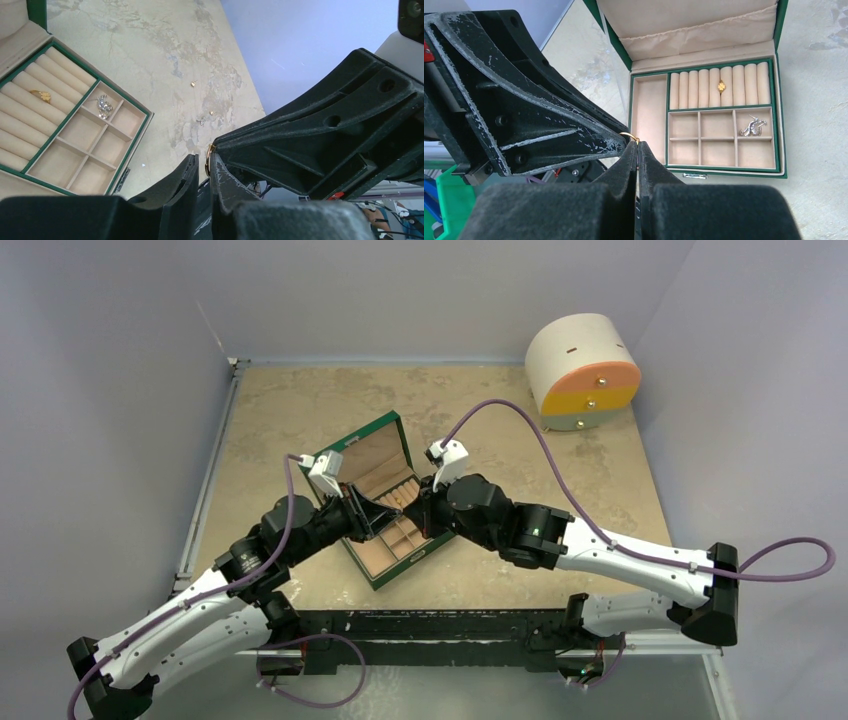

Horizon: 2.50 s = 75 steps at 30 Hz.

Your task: Organize the mixed jewelry

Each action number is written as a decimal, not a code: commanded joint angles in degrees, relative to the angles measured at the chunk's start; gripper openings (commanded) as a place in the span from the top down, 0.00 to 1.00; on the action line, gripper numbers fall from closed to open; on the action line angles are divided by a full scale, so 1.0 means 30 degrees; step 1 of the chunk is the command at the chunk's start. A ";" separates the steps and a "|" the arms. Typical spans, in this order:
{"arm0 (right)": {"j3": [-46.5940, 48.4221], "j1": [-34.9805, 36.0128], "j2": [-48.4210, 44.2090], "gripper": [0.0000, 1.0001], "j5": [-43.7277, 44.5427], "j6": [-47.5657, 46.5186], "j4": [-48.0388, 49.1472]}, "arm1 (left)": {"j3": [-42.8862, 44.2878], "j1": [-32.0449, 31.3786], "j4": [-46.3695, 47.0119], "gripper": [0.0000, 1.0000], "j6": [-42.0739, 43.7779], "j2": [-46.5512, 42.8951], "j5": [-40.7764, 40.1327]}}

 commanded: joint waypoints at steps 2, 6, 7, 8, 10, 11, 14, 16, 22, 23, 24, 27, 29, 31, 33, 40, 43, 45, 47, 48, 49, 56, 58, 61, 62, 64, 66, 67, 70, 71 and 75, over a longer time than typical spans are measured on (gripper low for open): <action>-0.0009 0.0145 -0.0350 1.00 0.0133 0.0131 0.1026 | 0.0310 0.0088 0.1101 0.93 -0.0332 -0.0092 0.0337; -0.0120 0.0139 -0.0345 1.00 0.0024 0.0168 0.1192 | 0.0297 0.0092 0.1065 1.00 -0.0374 -0.0205 0.0354; -0.0133 0.0142 -0.0367 1.00 -0.0012 0.0157 0.1220 | 0.0296 0.0095 0.1042 1.00 -0.0378 -0.0241 0.0331; -0.0157 0.0143 -0.0388 1.00 0.0013 0.0204 0.1228 | 0.0310 0.0099 0.0991 1.00 -0.0374 -0.0279 0.0302; -0.0309 0.0143 -0.0545 1.00 0.0017 0.0299 0.1318 | 0.0289 0.0087 0.0904 1.00 -0.0334 -0.0363 0.0229; -0.0388 0.0146 -0.0663 1.00 0.0024 0.0338 0.1386 | 0.0280 0.0083 0.0838 1.00 -0.0303 -0.0440 0.0169; -0.0660 0.0125 -0.1134 0.84 -0.0189 0.0347 0.1588 | 0.0235 0.0085 0.0710 1.00 -0.0057 -0.0636 0.0076; -0.1083 0.0143 -0.1630 0.79 -0.0461 0.0461 0.1762 | 0.0020 0.0087 0.0857 1.00 0.0124 -0.0779 0.0236; -0.2353 0.0095 -0.3515 0.68 -0.2597 -0.0116 0.2137 | -0.0536 0.0097 0.1430 1.00 0.1228 -0.1558 0.1253; -0.2434 0.0089 -0.3741 0.67 -0.2925 -0.0281 0.2137 | -0.0577 0.0092 0.1501 1.00 0.1416 -0.1696 0.1461; -0.2550 0.0063 -0.3959 0.66 -0.3431 -0.0426 0.2250 | -0.0561 0.0076 0.1514 1.00 0.1615 -0.1804 0.1692; -0.2957 -0.0141 -0.4660 0.63 -0.5003 -0.0869 0.2961 | -0.0534 0.0093 0.1697 1.00 0.2195 -0.2013 0.2780; -0.3176 -0.0513 -0.4967 0.61 -0.6231 -0.0886 0.3558 | -0.0540 0.0084 0.2008 1.00 0.2464 -0.2077 0.3920; -0.3385 -0.0980 -0.5151 0.60 -0.7625 -0.0793 0.4214 | -0.0500 0.0098 0.2398 1.00 0.2580 -0.2106 0.4892; -0.3534 -0.1500 -0.5233 0.60 -0.8932 -0.0598 0.4819 | -0.0453 0.0083 0.2784 1.00 0.2600 -0.2122 0.5783; -0.4089 -0.2812 -0.5391 0.60 -1.2086 0.0048 0.6711 | -0.0033 0.0082 0.3164 1.00 0.2620 -0.2411 0.7348; -0.4253 -0.2936 -0.5357 0.60 -1.2878 0.0196 0.7205 | 0.0007 0.0099 0.3461 1.00 0.2458 -0.2546 0.7805; -0.4464 -0.2958 -0.5362 0.60 -1.3435 0.0293 0.7683 | 0.0029 0.0085 0.3617 1.00 0.2378 -0.2645 0.7999; -0.4664 -0.2959 -0.5384 0.61 -1.3841 0.0430 0.8040 | 0.0054 0.0085 0.3666 1.00 0.2284 -0.2685 0.8170; -0.4741 -0.2984 -0.5384 0.61 -1.3984 0.0520 0.8159 | 0.0060 0.0098 0.3667 1.00 0.2250 -0.2686 0.8240; -0.4827 -0.2987 -0.5384 0.61 -1.4075 0.0589 0.8244 | 0.0090 0.0084 0.3667 1.00 0.2214 -0.2694 0.8289; -0.5240 -0.3013 -0.5647 0.64 -1.4609 0.0961 0.8840 | 0.0175 0.0096 0.4774 1.00 0.2077 -0.2611 0.8518; -0.5276 -0.3024 -0.5677 0.64 -1.4712 0.1023 0.8896 | 0.0156 0.0090 0.4981 1.00 0.2015 -0.2588 0.8596; -0.5407 -0.3017 -0.5705 0.66 -1.4801 0.1205 0.9182 | 0.0182 0.0086 0.5152 1.00 0.1963 -0.2559 0.8640; -0.5463 -0.3039 -0.5688 0.67 -1.4836 0.1279 0.9305 | 0.0179 0.0076 0.5160 1.00 0.1958 -0.2538 0.8687; -0.5474 -0.3046 -0.5651 0.68 -1.4866 0.1381 0.9505 | 0.0187 0.0099 0.5161 1.00 0.1953 -0.2499 0.8724; -0.5536 -0.3046 -0.5698 0.69 -1.4790 0.1448 0.9666 | 0.0169 0.0092 0.5146 1.00 0.1954 -0.2503 0.8709; -0.5575 -0.3068 -0.5727 0.70 -1.4729 0.1522 0.9754 | 0.0141 0.0084 0.5133 1.00 0.1924 -0.2532 0.8721; -0.5645 -0.3076 -0.5765 0.72 -1.4677 0.1574 0.9949 | 0.0063 0.0092 0.5132 1.00 0.1921 -0.2633 0.8703; -0.5669 -0.3101 -0.5765 0.73 -1.4682 0.1615 1.0005 | 0.0025 0.0080 0.5117 1.00 0.1914 -0.2680 0.8662; -0.5875 -0.3105 -0.5865 0.75 -1.4624 0.1738 1.0254 | -0.0044 0.0099 0.5132 1.00 0.1859 -0.2846 0.8614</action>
